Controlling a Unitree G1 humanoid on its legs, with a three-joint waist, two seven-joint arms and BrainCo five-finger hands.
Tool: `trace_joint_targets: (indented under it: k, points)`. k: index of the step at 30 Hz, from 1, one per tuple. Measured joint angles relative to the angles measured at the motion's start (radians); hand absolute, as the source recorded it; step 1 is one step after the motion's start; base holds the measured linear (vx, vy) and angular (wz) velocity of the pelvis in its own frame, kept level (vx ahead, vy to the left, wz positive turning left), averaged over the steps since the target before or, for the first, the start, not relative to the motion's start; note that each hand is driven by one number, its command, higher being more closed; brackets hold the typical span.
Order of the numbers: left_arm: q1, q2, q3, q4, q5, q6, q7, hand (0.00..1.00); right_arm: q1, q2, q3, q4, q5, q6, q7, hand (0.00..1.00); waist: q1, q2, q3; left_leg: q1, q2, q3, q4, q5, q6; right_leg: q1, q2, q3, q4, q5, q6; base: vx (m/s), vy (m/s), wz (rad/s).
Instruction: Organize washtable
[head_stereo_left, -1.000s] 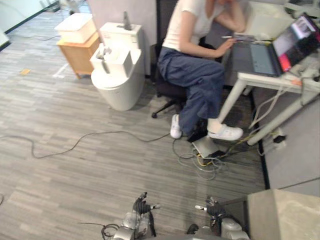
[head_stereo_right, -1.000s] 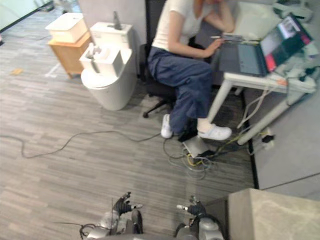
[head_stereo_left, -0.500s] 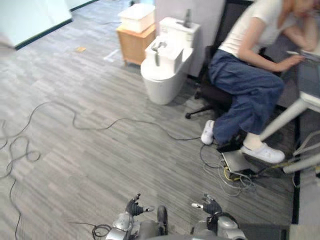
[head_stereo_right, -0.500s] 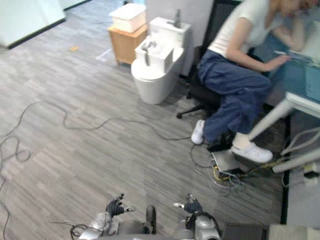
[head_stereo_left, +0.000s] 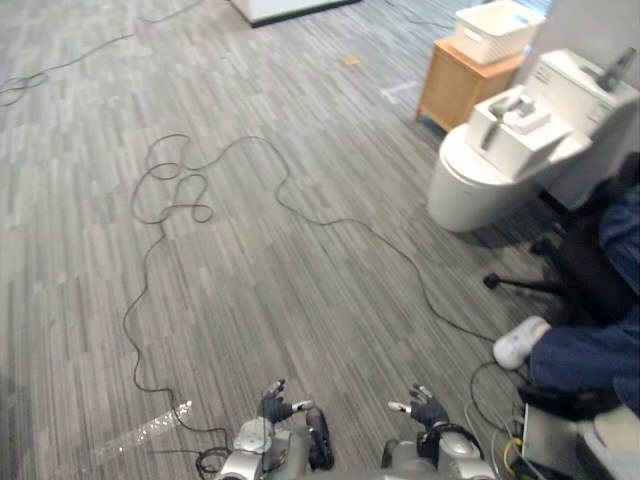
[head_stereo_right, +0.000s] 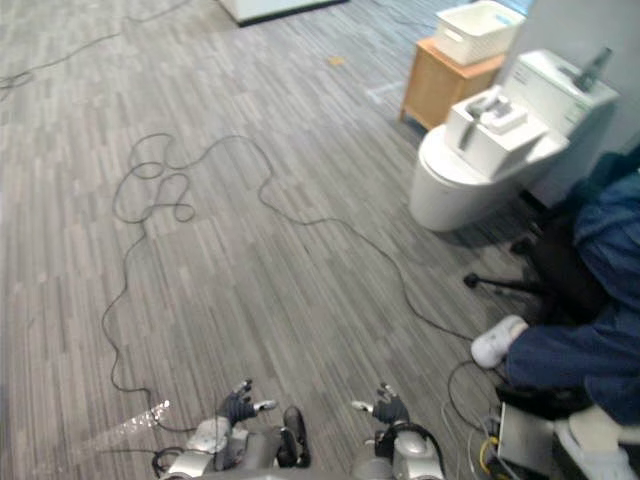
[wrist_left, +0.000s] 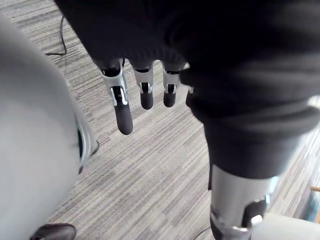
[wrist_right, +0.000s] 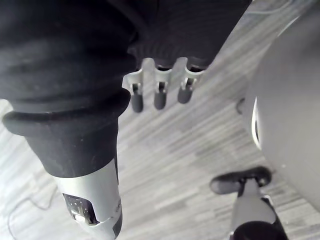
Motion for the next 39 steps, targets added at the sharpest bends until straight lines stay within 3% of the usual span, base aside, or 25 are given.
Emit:
trace_joint_targets:
  k: [3,7,10,12,16,21,23,25,26,27,28,29,31,32,33,34,35,36,37,38,39]
  points:
    - [-0.002,0.032,-0.025,0.004,0.001,0.001,-0.001,0.0,-0.024,0.01,0.001,0.005,0.005,-0.001,0.001,0.0,0.006,-0.023,-0.011,0.008,-0.023,0.004,-0.048,0.017,-0.025,0.024,0.001,-0.03,-0.044,-0.003,-0.005,0.1,-0.06,0.34]
    - [0.003,0.051,-0.024,0.013,0.003,0.02,-0.003,0.0,-0.028,0.011,-0.025,0.066,0.005,0.001,0.001,0.0,0.001,-0.031,-0.015,0.036,-0.04,0.016,-0.103,0.057,-0.054,0.065,-0.003,-0.075,-0.068,0.006,-0.004,0.02,-0.046,0.41]
    - [0.017,0.064,-0.013,0.018,0.003,0.023,-0.005,0.0,-0.02,0.014,-0.025,0.081,0.005,0.003,0.002,0.0,0.001,-0.045,-0.025,0.108,-0.046,0.012,-0.242,0.14,-0.087,0.087,0.013,-0.076,-0.084,0.049,-0.024,-0.05,-0.072,0.17]
    - [0.028,0.074,-0.009,0.03,0.005,0.026,-0.014,0.0,-0.018,0.024,-0.025,0.083,0.004,0.002,0.002,0.0,0.0,-0.057,-0.04,0.15,-0.041,0.008,-0.349,0.201,-0.077,0.089,0.042,-0.072,-0.102,0.069,-0.032,-0.09,-0.095,0.03]
    - [0.027,0.074,0.02,0.058,0.014,0.03,-0.02,0.0,-0.016,0.02,-0.025,0.093,0.004,0.003,0.001,0.0,-0.025,-0.058,-0.041,0.165,-0.038,-0.018,-0.387,0.227,-0.06,0.101,0.059,-0.071,-0.116,0.069,-0.032,-0.09,-0.071,0.1]
    - [0.028,0.071,0.023,0.061,0.014,0.036,-0.02,0.0,-0.016,0.015,-0.024,0.092,-0.004,0.0,0.002,0.0,-0.026,-0.043,-0.035,0.159,-0.037,-0.036,-0.395,0.222,-0.052,0.101,0.069,-0.044,-0.137,0.052,-0.043,-0.16,-0.016,-0.04]
    - [0.029,0.069,0.025,0.062,0.015,0.037,-0.02,0.0,-0.013,0.006,-0.016,0.09,-0.005,0.0,0.003,0.0,-0.026,-0.04,-0.036,0.148,-0.043,-0.035,-0.395,0.223,-0.04,0.1,0.069,-0.025,-0.156,0.013,-0.034,-0.19,-0.005,0.11]
    - [0.036,0.067,0.025,0.062,0.015,0.038,-0.02,0.0,-0.01,-0.007,-0.017,0.084,-0.005,0.0,0.003,0.0,-0.028,-0.01,-0.035,0.13,-0.042,-0.032,-0.395,0.22,-0.042,0.086,0.075,-0.035,-0.157,0.012,-0.033,-0.19,0.042,0.3]
    - [0.036,0.061,0.04,0.058,0.015,0.037,-0.02,0.0,0.012,-0.014,-0.016,0.08,-0.005,-0.001,0.002,0.0,-0.03,-0.031,-0.05,0.104,-0.048,-0.015,-0.387,0.184,-0.057,0.067,0.053,-0.063,-0.183,0.016,-0.036,-0.16,0.077,0.35]
    - [0.029,0.059,0.053,0.056,0.015,0.036,-0.02,0.0,0.018,-0.018,-0.016,0.082,-0.006,0.0,0.002,0.0,-0.022,-0.031,-0.051,0.093,-0.046,0.004,-0.371,0.181,-0.051,0.058,0.045,-0.068,-0.187,0.019,-0.035,-0.06,0.043,0.29]
    - [0.031,0.051,0.064,0.057,0.015,0.036,-0.018,0.0,0.019,-0.032,-0.013,0.069,-0.007,0.0,0.003,0.0,-0.018,-0.01,-0.049,0.059,-0.025,0.013,-0.329,0.184,-0.055,0.035,0.053,-0.074,-0.182,0.029,-0.029,0.02,-0.009,0.35]
    - [0.036,0.04,0.064,0.058,0.014,0.038,-0.017,0.0,0.02,-0.053,-0.014,0.065,-0.006,0.002,0.001,0.0,-0.032,0.031,-0.054,0.03,-0.006,0.004,-0.329,0.239,0.018,-0.005,0.069,-0.077,-0.154,0.032,-0.032,0.0,0.01,0.49]
    - [0.032,0.031,0.07,0.043,0.013,0.036,-0.016,0.0,0.009,-0.056,-0.011,0.064,-0.006,0.008,0.001,0.0,-0.02,0.02,-0.049,-0.019,-0.016,-0.036,-0.323,0.28,-0.003,-0.071,0.066,-0.078,-0.111,0.048,-0.046,-0.05,0.009,0.48]
    - [0.032,0.03,0.089,0.021,0.012,0.037,-0.013,0.0,-0.012,-0.049,0.01,0.051,-0.007,0.01,0.001,0.0,-0.017,0.015,-0.047,-0.078,-0.021,-0.091,-0.315,0.324,-0.063,-0.129,0.071,-0.077,-0.091,0.058,-0.072,-0.1,-0.061,0.85]
    - [0.014,0.036,0.093,0.007,0.012,0.037,-0.013,0.0,-0.021,-0.034,0.024,0.027,-0.008,0.008,0.001,0.0,-0.03,-0.002,-0.051,-0.107,-0.045,-0.159,-0.368,0.411,-0.191,-0.167,0.044,-0.083,-0.119,0.093,-0.11,-0.09,-0.04,0.89]
    - [-0.001,0.034,0.102,-0.001,0.013,0.038,-0.015,0.0,-0.039,-0.025,0.023,0.023,-0.009,0.006,0.001,0.0,-0.021,-0.023,-0.041,-0.121,-0.049,-0.143,-0.291,0.338,-0.142,-0.176,0.012,-0.098,-0.123,0.111,-0.079,-0.12,-0.011,0.62]
    - [-0.005,0.02,0.131,-0.015,0.013,0.038,-0.015,0.0,-0.064,-0.014,0.023,0.006,-0.017,0.005,0.001,0.0,-0.02,-0.043,-0.031,-0.143,-0.015,-0.086,0.011,0.118,-0.013,-0.188,-0.019,-0.098,-0.121,0.132,-0.071,-0.11,-0.003,0.03]
    - [0.003,0.014,0.13,-0.009,0.014,0.037,-0.015,0.0,-0.06,-0.013,0.023,-0.022,-0.027,-0.003,0.003,0.0,-0.025,-0.039,-0.03,-0.088,0.04,-0.071,0.172,-0.006,-0.077,-0.185,-0.035,-0.086,-0.115,0.143,-0.058,-0.11,0.01,-0.1]
    - [0.003,0.007,0.127,0.0,0.014,0.036,-0.018,0.0,-0.058,-0.01,0.023,-0.029,-0.033,-0.003,0.003,0.0,-0.028,-0.028,-0.03,-0.055,0.066,-0.074,0.188,-0.044,-0.126,-0.184,-0.034,-0.078,-0.117,0.15,-0.052,-0.1,0.126,-0.1]
    - [-0.006,-0.008,0.116,0.016,0.015,0.036,-0.02,0.0,-0.06,-0.016,0.022,-0.029,-0.041,-0.003,0.003,0.0,-0.035,0.011,-0.035,-0.002,0.084,-0.1,0.116,-0.088,-0.179,-0.191,-0.028,-0.073,-0.115,0.163,-0.037,-0.12,0.224,-0.07]
    - [-0.006,-0.009,0.086,0.017,0.015,0.034,-0.02,0.0,-0.06,-0.024,0.018,-0.006,-0.043,0.002,0.002,0.0,-0.037,0.027,-0.044,0.033,0.062,-0.077,0.029,-0.096,-0.158,-0.203,-0.019,-0.068,-0.14,0.19,-0.026,-0.15,0.249,-0.01]
